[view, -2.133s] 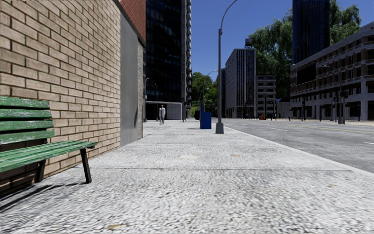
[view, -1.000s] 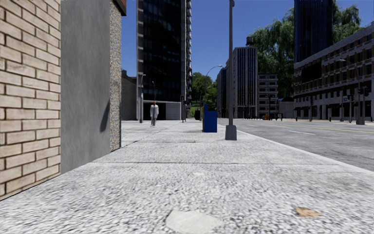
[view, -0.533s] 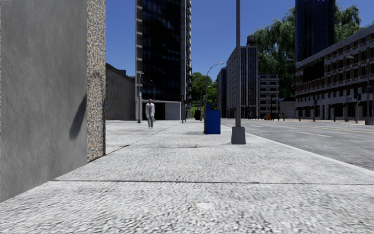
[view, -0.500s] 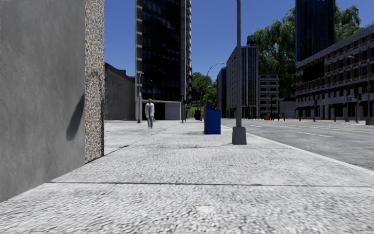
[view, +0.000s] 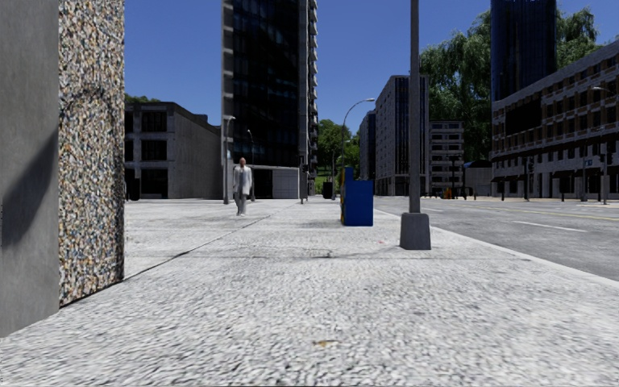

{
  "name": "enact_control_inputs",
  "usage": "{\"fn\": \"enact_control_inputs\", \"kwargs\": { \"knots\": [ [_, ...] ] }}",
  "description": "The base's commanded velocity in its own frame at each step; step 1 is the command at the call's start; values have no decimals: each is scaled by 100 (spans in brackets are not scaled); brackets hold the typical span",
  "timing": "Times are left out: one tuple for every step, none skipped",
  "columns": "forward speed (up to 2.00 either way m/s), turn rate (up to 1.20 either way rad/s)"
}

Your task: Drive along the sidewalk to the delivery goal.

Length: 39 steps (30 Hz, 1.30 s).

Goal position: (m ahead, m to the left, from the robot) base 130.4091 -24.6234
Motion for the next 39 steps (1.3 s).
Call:
{"fn": "enact_control_inputs", "kwargs": {
  "knots": [
    [200, 0],
    [200, 0],
    [200, 0],
    [200, 0],
    [200, 0],
    [200, 0],
    [200, 0],
    [200, 0],
    [200, 0],
    [200, 0],
    [200, 0],
    [200, 0],
    [200, 0],
    [200, 0],
    [200, 0],
    [200, 0],
    [200, 0],
    [200, 0],
    [200, 0],
    [200, 0],
    [200, 0],
    [200, 0],
    [200, 0],
    [200, 0],
    [200, 0],
    [200, 0],
    [200, 0],
    [200, 0],
    [200, 0],
    [200, 0],
    [200, 0],
    [200, 0],
    [200, 0],
    [200, 0],
    [200, 0],
    [200, 0],
    [200, 0],
    [200, 0],
    [200, 0]
  ]
}}
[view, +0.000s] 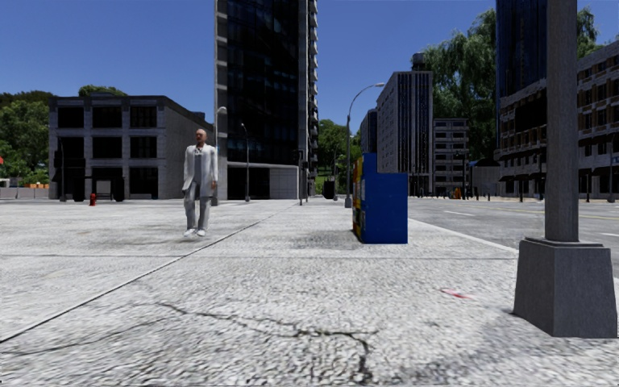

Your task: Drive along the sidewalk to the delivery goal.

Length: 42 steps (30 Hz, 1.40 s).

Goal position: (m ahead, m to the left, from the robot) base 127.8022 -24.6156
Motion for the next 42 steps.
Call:
{"fn": "enact_control_inputs", "kwargs": {
  "knots": [
    [200, 0],
    [200, 0],
    [200, 0],
    [200, 0],
    [200, 0],
    [200, 0],
    [200, 0],
    [200, 0],
    [200, 0],
    [200, 0],
    [200, 0],
    [200, 0],
    [200, 0],
    [200, 0],
    [200, 0],
    [200, 0],
    [200, 0],
    [200, 0],
    [200, 0],
    [200, 0],
    [200, 0],
    [200, 0],
    [200, 0],
    [200, 0],
    [200, 0],
    [200, 0],
    [200, 0],
    [200, 0],
    [200, 0],
    [200, 0],
    [200, 0],
    [200, 0],
    [200, 0],
    [200, 0],
    [200, 0],
    [200, 0],
    [200, 0],
    [200, 2],
    [200, 8],
    [200, 8],
    [200, 13],
    [200, 19]
  ]
}}
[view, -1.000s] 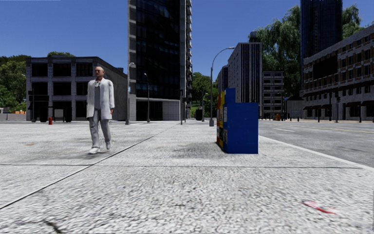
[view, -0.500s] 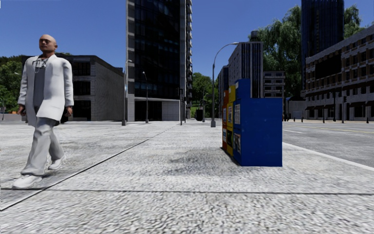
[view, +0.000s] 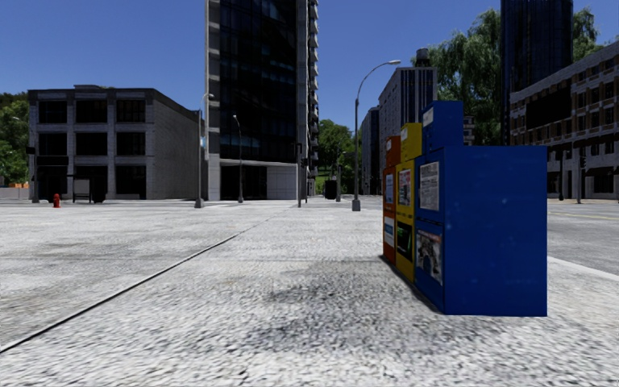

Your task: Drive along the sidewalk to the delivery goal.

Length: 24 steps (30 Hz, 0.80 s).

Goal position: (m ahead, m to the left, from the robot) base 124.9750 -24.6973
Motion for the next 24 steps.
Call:
{"fn": "enact_control_inputs", "kwargs": {
  "knots": [
    [200, 27],
    [200, 31],
    [200, 31],
    [200, 33],
    [200, 33],
    [200, 33],
    [200, 33],
    [200, 33],
    [200, 33],
    [200, 33],
    [200, 33],
    [200, 33],
    [200, 33],
    [200, 33],
    [200, 33],
    [200, 33],
    [200, 33],
    [200, 33],
    [200, 33],
    [200, 33],
    [200, 33],
    [200, 33],
    [200, 33],
    [200, 33]
  ]
}}
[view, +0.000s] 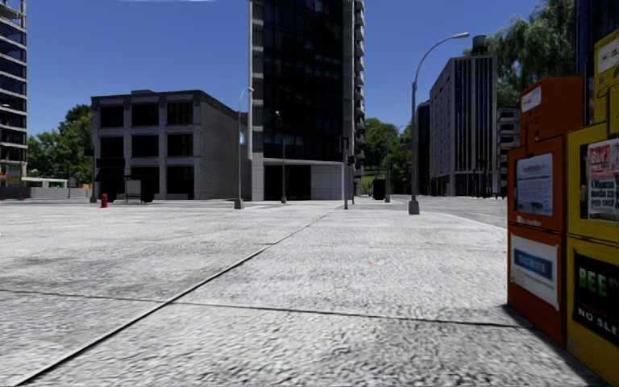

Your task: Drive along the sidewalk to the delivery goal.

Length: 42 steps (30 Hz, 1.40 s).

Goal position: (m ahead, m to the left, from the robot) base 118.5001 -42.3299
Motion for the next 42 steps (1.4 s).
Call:
{"fn": "enact_control_inputs", "kwargs": {
  "knots": [
    [200, 33],
    [200, 33],
    [200, 33],
    [200, 33],
    [200, 33],
    [200, 33],
    [200, 33],
    [200, 33],
    [200, 33],
    [200, 33],
    [200, 33],
    [200, 27],
    [200, 15],
    [200, 0],
    [200, 0],
    [200, 0],
    [200, 0],
    [200, 0],
    [200, 0],
    [200, 0],
    [200, 0],
    [200, 0],
    [200, 0],
    [200, 0],
    [200, 0],
    [200, 0],
    [200, 0],
    [200, 0],
    [200, 0],
    [200, 0],
    [200, 0],
    [200, 0],
    [200, 0],
    [200, 0],
    [200, 0],
    [200, 0],
    [200, 0],
    [200, 0],
    [200, 0],
    [200, 0],
    [200, 0],
    [200, 0]
  ]
}}
